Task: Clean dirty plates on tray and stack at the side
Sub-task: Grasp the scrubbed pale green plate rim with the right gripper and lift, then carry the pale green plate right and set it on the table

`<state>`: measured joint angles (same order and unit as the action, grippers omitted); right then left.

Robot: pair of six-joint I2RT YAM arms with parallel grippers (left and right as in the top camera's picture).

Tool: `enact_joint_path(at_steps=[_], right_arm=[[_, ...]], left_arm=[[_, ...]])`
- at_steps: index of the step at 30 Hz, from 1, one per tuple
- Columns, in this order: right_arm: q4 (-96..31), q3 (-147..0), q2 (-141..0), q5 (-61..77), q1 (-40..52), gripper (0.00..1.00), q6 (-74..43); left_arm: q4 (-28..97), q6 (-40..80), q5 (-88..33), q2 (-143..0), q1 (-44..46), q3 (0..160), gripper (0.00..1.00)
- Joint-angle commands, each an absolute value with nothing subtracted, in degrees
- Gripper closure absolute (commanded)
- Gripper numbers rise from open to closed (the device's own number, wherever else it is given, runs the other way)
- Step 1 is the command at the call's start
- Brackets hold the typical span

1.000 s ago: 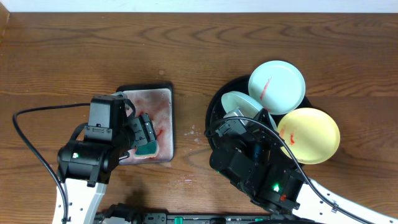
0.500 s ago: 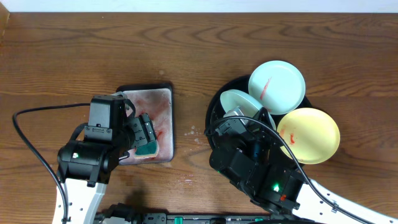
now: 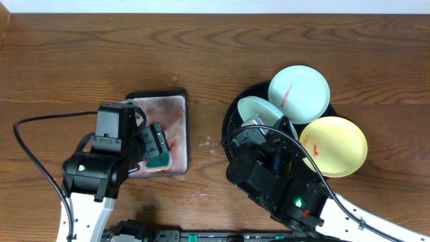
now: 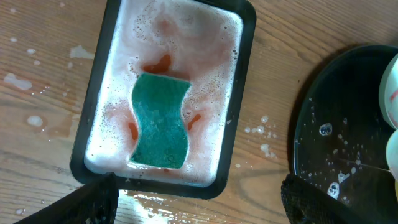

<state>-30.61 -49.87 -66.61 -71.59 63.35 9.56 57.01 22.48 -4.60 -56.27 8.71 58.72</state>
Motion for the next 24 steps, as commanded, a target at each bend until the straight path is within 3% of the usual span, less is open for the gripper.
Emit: enact_joint_path(at_steps=[1, 13, 16, 18, 24], right_arm=[[-30.41, -51.29, -65.95, -73.47, 64.23, 0.99, 9.72], [-30.39, -51.29, -65.95, -73.47, 64.18, 0.99, 9.67], [-30.52, -51.27, -65.95, -72.93, 63.81, 0.99, 4.75], [-30.7, -51.16, -66.08, -67.4, 62.0, 0.99, 1.72], [-33.06, -50.96, -68.1, -24.36, 40.45, 0.99, -15.25]], left_arm=[[57.17, 22.31, -4.95, -56.58, 8.47, 58.72, 0.16], [57.19, 22.31, -4.95, -56.58, 8.47, 58.72, 0.16], [57.19, 22.31, -4.95, -56.58, 8.47, 58.72, 0.16], [57.17, 22.31, -4.95, -56.58, 8.47, 58.72, 0.16], [57.19, 22.31, -4.95, -56.58, 8.47, 58.72, 0.16]])
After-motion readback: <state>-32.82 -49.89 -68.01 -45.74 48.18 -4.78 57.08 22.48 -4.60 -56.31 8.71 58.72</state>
